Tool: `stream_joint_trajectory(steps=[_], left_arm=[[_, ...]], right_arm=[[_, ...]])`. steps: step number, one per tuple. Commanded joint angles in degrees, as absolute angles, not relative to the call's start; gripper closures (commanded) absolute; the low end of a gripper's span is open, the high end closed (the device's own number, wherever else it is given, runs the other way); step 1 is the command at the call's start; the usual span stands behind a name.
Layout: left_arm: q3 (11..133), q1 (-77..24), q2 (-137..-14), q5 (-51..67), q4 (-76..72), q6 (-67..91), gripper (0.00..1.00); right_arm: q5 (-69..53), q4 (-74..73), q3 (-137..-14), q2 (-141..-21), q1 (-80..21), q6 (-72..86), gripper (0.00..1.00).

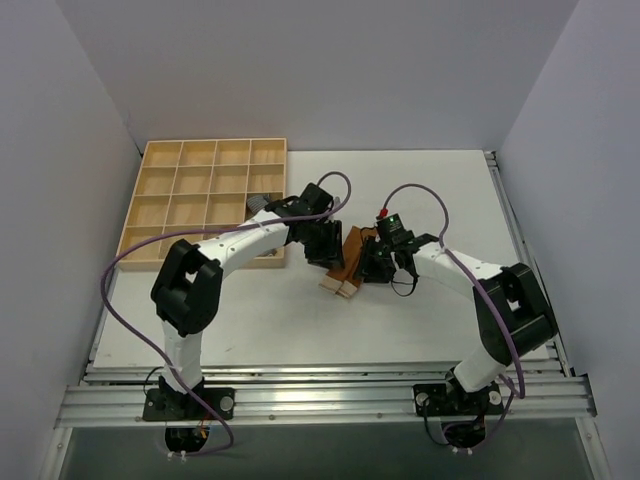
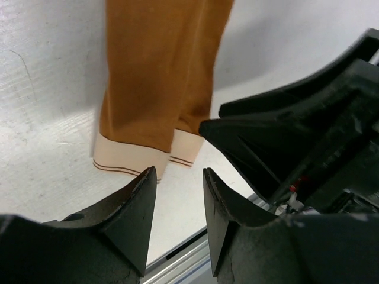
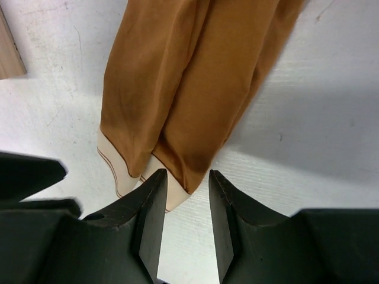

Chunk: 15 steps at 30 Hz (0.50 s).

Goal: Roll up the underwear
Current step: Fold the underwear

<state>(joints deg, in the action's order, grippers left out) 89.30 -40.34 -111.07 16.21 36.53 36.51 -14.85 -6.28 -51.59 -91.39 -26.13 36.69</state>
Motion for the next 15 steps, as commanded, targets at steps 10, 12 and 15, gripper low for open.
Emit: stream_joint_trajectory(steps=[10, 12, 15], left_arm=[[98.53, -41.48, -121.29, 13.71, 46.06, 34.28, 0.57], [99.05, -41.57, -121.90, 13.71, 45.97, 34.54, 0.57], [100.02, -41.66, -123.05, 13.80, 46.58, 34.54, 0.57]], right_arm=[[-13.89, 2.72, -47.29, -93.16, -29.71, 42.98, 0.77], [-14.06, 3.42, -46.32, -93.08, -29.88, 43.24, 0.77], [-13.80, 3.52, -46.14, -93.43, -29.88, 42.89, 0.77]])
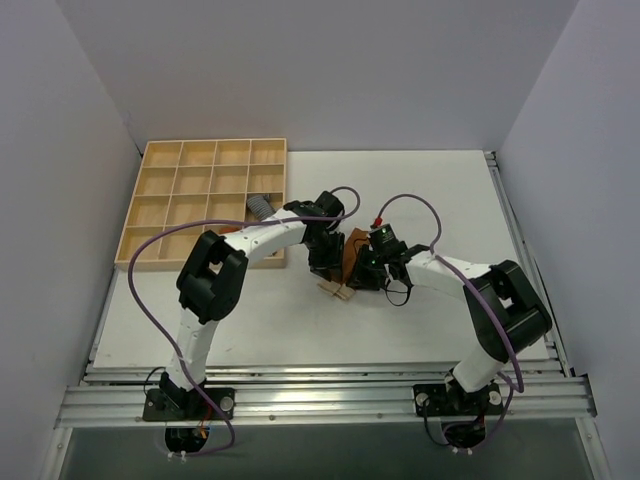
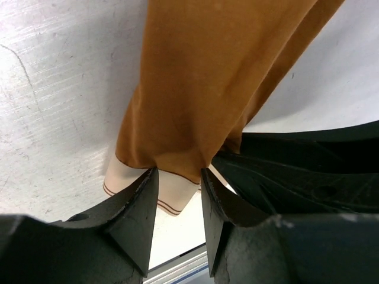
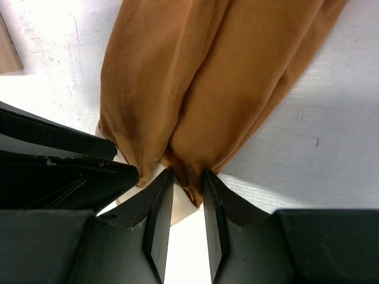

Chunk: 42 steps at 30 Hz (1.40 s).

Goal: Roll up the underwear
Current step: Fold the underwear

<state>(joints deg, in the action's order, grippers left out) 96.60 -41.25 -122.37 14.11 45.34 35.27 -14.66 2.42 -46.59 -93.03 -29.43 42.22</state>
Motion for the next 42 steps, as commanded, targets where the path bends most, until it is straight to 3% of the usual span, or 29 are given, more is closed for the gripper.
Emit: stream_joint_trajectory(steps=[1, 10, 42], left_arm=[[100.19, -41.66, -123.13, 13.62, 46.84, 34.45, 0.57], [98.18, -41.92, -117.69, 8.27, 49.04, 29.80, 0.57], [96.85, -45.88, -118.83, 7.38, 49.22, 27.07, 0.57]], right_arm=[[-13.80, 3.43, -46.06, -93.69, -29.88, 42.63, 0.77], [-13.54, 3.61, -44.83, -93.34, -29.79, 43.86, 0.79], [-13.97, 6.06, -42.80, -91.93, -29.88, 46.05, 0.78]])
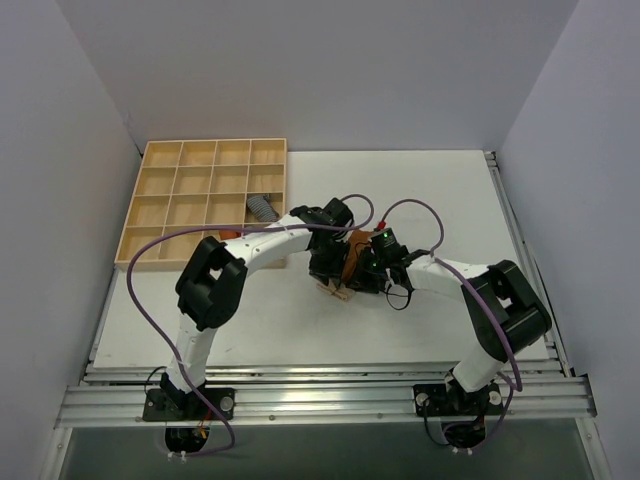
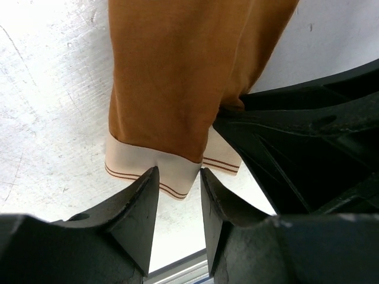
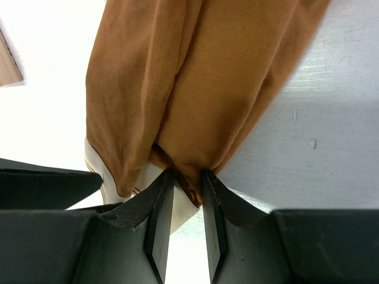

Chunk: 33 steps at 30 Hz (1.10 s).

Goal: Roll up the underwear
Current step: Fold the underwear

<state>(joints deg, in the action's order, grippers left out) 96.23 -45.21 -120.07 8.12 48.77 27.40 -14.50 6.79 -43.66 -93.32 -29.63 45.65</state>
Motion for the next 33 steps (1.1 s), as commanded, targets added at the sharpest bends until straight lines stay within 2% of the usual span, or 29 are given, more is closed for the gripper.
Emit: stream_joint_trajectory(steps=[1, 4, 5, 6, 7, 22, 33], left_arm=[[96.94, -46.05, -119.26, 7.56, 49.04, 27.16, 0.58], [97.99, -46.49, -119.71, 7.82, 48.96, 27.51, 0.74], [98.26, -46.58, -119.71, 8.17, 48.87, 27.60, 0.81], [98.52, -46.58, -119.71, 8.43, 48.78, 27.95, 0.94], [99.31, -46.67, -119.62, 8.87, 48.78, 28.12, 0.97], [99.41, -45.97, -118.30, 14.50, 44.03, 35.68, 0.98], [89.39, -46.49, -118.56, 17.40, 35.86, 39.90, 0.98]], right_arm=[[-14.06, 6.15, -42.72, -91.85, -29.88, 46.32, 0.78], [-13.98, 6.42, -42.63, -91.93, -29.97, 46.58, 0.78], [-13.97, 6.50, -42.54, -91.93, -29.88, 46.67, 0.78], [-14.15, 6.85, -42.37, -91.93, -29.88, 46.76, 0.78], [-14.15, 6.94, -42.28, -91.93, -29.97, 46.84, 0.78], [-13.71, 7.21, -41.31, -91.23, -29.88, 47.02, 0.79], [-9.50, 6.50, -39.56, -86.23, -29.80, 51.41, 0.78]])
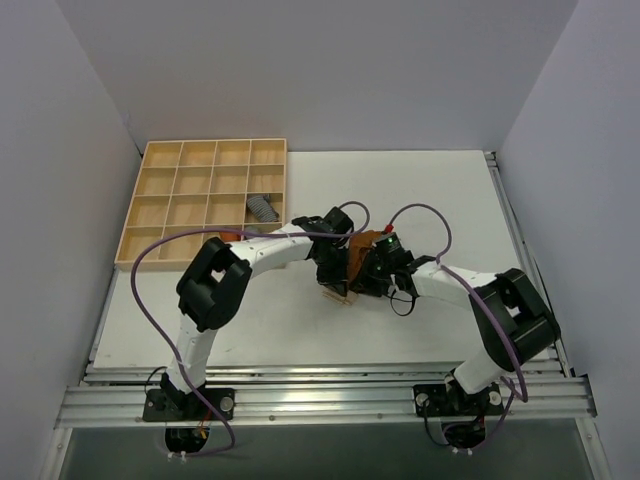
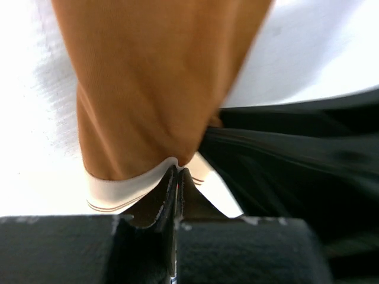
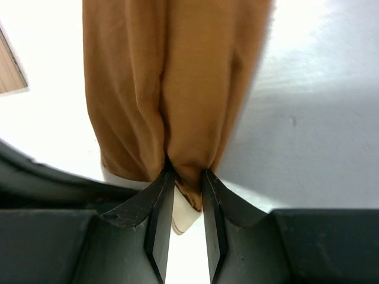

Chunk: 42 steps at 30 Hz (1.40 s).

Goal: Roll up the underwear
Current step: Fold the underwear

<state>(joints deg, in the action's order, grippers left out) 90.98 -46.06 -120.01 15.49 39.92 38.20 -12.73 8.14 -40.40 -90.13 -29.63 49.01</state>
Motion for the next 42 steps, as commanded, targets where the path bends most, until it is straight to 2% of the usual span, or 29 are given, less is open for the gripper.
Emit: stream_joint_trajectory(steps=[1, 10, 16, 28, 33, 42], left_arm=[[88.43, -46.58, -118.65, 17.14, 35.51, 39.90, 0.98], [87.63, -46.67, -120.76, 15.91, 34.28, 40.43, 0.98], [88.24, -46.58, -119.71, 14.68, 35.68, 39.73, 0.98], [90.79, -46.32, -119.09, 13.54, 37.79, 39.37, 0.98], [90.79, -46.32, -118.39, 13.27, 38.14, 39.55, 0.98], [90.00, -45.97, -117.25, 12.83, 38.41, 39.46, 0.98]], right_arm=[[-8.62, 6.42, -39.38, -85.70, -29.79, 51.94, 0.77], [-7.91, 6.24, -39.55, -83.50, -29.44, 53.35, 0.76], [-7.03, 3.52, -43.06, -82.52, -24.71, 50.89, 0.78], [-8.61, 0.26, -59.22, -96.75, -20.83, 43.51, 0.79], [-8.26, -2.28, -62.75, -101.77, -20.57, 42.28, 0.79], [-7.21, -3.52, -65.21, -103.97, -20.57, 41.92, 0.81]])
